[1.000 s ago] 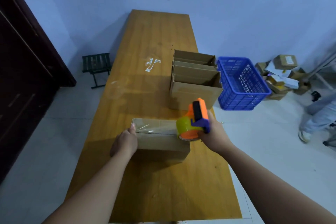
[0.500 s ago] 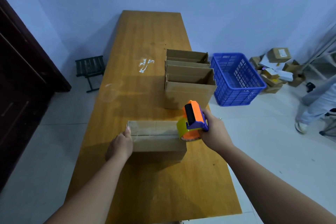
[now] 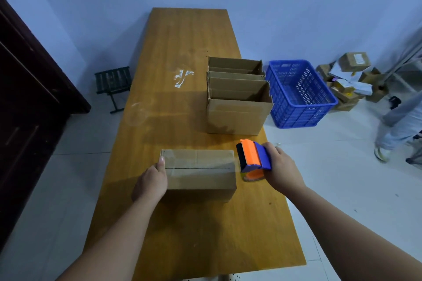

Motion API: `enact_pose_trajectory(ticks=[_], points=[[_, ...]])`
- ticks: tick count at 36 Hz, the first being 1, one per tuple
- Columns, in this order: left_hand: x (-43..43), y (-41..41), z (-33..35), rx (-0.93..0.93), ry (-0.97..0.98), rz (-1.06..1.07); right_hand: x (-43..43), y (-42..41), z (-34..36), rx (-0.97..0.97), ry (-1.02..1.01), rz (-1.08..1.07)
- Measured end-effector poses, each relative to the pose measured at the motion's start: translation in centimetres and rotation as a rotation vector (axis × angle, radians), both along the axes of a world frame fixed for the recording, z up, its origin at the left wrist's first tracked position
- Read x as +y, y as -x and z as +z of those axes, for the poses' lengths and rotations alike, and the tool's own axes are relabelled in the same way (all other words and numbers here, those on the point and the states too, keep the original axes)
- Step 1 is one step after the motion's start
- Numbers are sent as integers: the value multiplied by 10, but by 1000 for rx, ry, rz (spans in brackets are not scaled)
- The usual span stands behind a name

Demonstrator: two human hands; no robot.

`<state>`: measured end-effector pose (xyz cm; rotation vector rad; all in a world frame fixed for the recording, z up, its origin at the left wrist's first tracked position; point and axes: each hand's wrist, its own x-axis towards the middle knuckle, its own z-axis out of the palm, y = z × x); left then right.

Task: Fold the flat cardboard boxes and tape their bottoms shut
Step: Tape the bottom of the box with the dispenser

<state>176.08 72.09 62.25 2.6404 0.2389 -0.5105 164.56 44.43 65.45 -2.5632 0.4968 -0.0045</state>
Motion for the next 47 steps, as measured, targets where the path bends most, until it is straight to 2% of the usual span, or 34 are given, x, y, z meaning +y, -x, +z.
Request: enact_pose_trajectory(ticks=[21,25,27,30,33,39,47], points=[[-10,2,8,-25,-56,29,-5,3,-67,-45,-206,-58],[-17,4,20,-215,-227,-174,-4,8,-77,-92,-287,-73],[-23,4,22,-267,-190,-273,-3,11,-77,-107,-329,-83],[-33,1,24,-245,-138,-400,-1,12,-76,-125,-359,-71],[-49,8,20,-309,-179,-553,5,9,-75,-117,-385,-27],[-63,14,8,-428,-61,-679,13,4,-73,-82,-423,3],[-63,5,3,-247,-191,-767,10,-4,-56,-58,-180,112]])
